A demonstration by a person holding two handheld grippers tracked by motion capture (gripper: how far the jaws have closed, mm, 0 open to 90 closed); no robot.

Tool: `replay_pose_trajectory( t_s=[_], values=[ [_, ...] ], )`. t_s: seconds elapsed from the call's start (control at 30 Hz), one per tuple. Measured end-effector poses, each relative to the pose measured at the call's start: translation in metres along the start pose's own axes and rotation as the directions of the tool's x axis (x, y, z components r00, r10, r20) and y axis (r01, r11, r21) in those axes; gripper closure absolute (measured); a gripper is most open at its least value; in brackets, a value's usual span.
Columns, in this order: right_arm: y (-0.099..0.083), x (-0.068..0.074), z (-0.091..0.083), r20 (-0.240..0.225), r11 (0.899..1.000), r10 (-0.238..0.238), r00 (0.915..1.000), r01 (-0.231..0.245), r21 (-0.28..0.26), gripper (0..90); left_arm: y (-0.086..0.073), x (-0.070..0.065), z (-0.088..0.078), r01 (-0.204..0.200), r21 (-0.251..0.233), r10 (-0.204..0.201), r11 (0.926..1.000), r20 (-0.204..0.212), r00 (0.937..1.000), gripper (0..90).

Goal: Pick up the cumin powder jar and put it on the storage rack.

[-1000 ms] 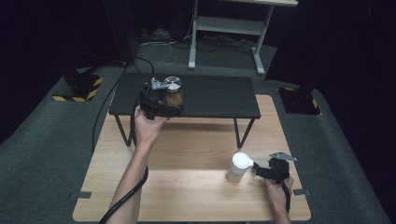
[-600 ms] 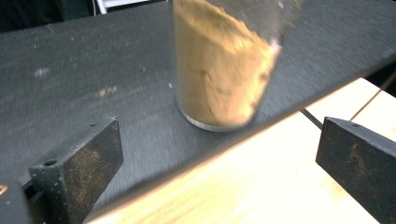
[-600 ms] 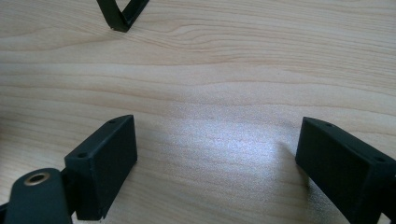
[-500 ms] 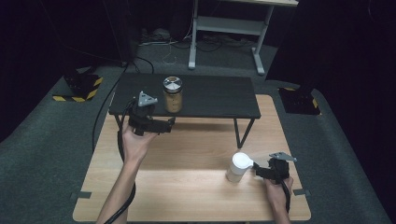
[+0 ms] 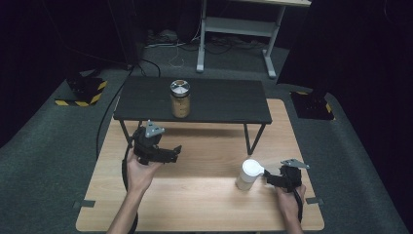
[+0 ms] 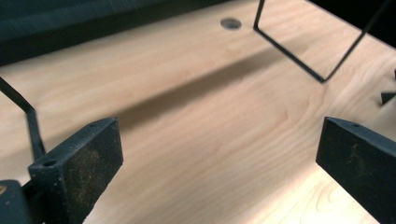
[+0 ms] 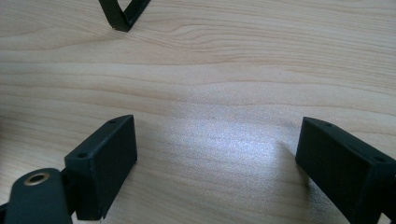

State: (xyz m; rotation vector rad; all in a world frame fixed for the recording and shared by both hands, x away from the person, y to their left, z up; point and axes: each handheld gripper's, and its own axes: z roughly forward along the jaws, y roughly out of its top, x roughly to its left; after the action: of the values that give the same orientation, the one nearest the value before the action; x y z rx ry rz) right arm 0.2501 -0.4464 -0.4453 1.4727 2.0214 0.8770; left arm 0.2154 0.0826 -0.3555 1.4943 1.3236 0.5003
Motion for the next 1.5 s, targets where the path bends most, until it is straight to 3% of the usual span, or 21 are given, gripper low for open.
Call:
replay_pose_trajectory(
  t_s=[0.23,0.43,0.57,0.73,0.9,0.93,1.03,1.5],
  values=[
    [0.000,0.000,0.000,-0.001,1.000,0.001,1.0000,-0.001,0.000,11.9,-0.030,0.011,0.010,0.054,0.032,-0.054,0.9980,-0.001,0.9986,0.6],
    [0.000,0.001,0.000,-0.001,1.000,0.001,1.0000,-0.001,0.001,11.9,-0.050,0.013,0.025,0.058,0.056,-0.055,0.9968,-0.041,0.9976,0.5],
    [0.000,0.001,0.000,-0.001,1.000,0.001,1.0000,-0.001,0.001,11.8,-0.068,0.017,0.040,0.089,0.059,-0.085,0.9942,-0.074,0.9937,0.3],
    [0.000,0.000,0.000,-0.002,1.000,-0.005,1.0000,0.005,0.000,11.8,-0.081,0.022,0.051,0.100,0.076,-0.092,0.9921,-0.098,0.9909,0.3],
    [0.000,0.001,0.000,-0.001,1.000,-0.006,1.0000,0.006,0.000,11.8,-0.089,0.027,0.057,0.107,0.080,-0.098,0.9911,-0.111,0.9890,0.3],
    [0.000,0.001,0.000,-0.001,1.000,-0.006,1.0000,0.006,0.000,11.8,-0.093,0.026,0.059,0.128,0.059,-0.121,0.9900,-0.117,0.9858,0.3],
    [0.000,0.001,0.000,-0.001,1.000,-0.007,1.0000,0.007,0.000,11.8,-0.095,0.027,0.063,0.114,0.079,-0.103,0.9903,-0.131,0.9860,0.3],
    [0.000,0.001,-0.001,-0.001,1.000,-0.004,1.0000,0.004,0.000,11.9,-0.104,0.023,0.078,0.106,0.076,-0.093,0.9914,-0.154,0.9836,0.3]
  ],
)
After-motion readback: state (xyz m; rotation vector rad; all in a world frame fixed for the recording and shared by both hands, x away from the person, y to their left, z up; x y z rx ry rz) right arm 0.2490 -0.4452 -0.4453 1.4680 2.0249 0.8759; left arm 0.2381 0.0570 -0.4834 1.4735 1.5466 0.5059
